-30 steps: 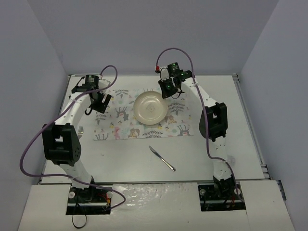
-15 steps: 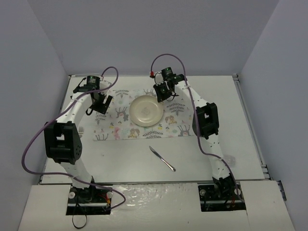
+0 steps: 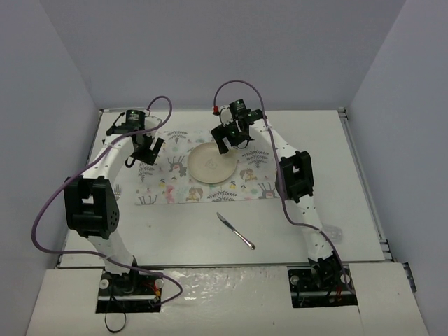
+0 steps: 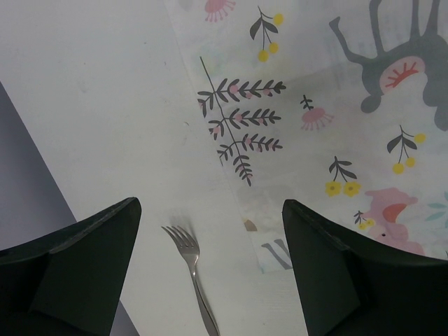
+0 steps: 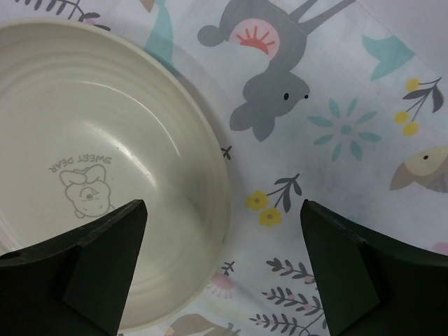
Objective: Set the dinner table for one person
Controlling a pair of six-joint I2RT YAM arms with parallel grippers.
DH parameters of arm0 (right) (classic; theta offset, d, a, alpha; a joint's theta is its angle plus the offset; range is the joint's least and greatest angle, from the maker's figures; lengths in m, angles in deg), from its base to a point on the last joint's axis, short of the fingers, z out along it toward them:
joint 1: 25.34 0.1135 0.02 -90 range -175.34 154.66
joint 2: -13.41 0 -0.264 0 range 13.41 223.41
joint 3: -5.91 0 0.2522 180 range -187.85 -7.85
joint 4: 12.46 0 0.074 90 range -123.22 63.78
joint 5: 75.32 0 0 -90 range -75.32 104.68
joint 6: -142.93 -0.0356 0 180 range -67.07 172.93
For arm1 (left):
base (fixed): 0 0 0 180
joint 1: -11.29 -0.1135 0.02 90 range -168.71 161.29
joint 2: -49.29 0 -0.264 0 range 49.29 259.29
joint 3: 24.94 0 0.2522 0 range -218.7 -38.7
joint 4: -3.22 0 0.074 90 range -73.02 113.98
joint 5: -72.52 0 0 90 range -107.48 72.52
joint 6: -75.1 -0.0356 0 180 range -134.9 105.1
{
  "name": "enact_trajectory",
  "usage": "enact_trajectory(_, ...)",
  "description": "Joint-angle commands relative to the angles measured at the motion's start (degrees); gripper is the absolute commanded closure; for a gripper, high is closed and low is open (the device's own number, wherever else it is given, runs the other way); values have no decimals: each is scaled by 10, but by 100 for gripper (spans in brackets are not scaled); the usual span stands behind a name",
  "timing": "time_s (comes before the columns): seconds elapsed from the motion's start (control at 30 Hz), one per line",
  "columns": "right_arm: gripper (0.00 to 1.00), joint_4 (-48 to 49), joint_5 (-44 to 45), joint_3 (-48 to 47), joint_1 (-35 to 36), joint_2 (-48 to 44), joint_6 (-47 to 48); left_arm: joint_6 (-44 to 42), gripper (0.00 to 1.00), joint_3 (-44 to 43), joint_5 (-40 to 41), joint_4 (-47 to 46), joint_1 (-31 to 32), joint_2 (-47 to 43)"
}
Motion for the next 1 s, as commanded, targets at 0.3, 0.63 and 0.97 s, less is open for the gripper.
enact_trajectory(0.3,0,13,231,174,-10,-277,58,-19,20,-3,6,-34,-4,-72)
enact_trajectory(0.63,0,-110,287,579,-75,-598,113,-39,20,177,-1,-119,-6,-189)
enact_trajectory(0.97,0,-197,250,702,-259,-734,176,-63,20,257,-56,-161,-5,-223)
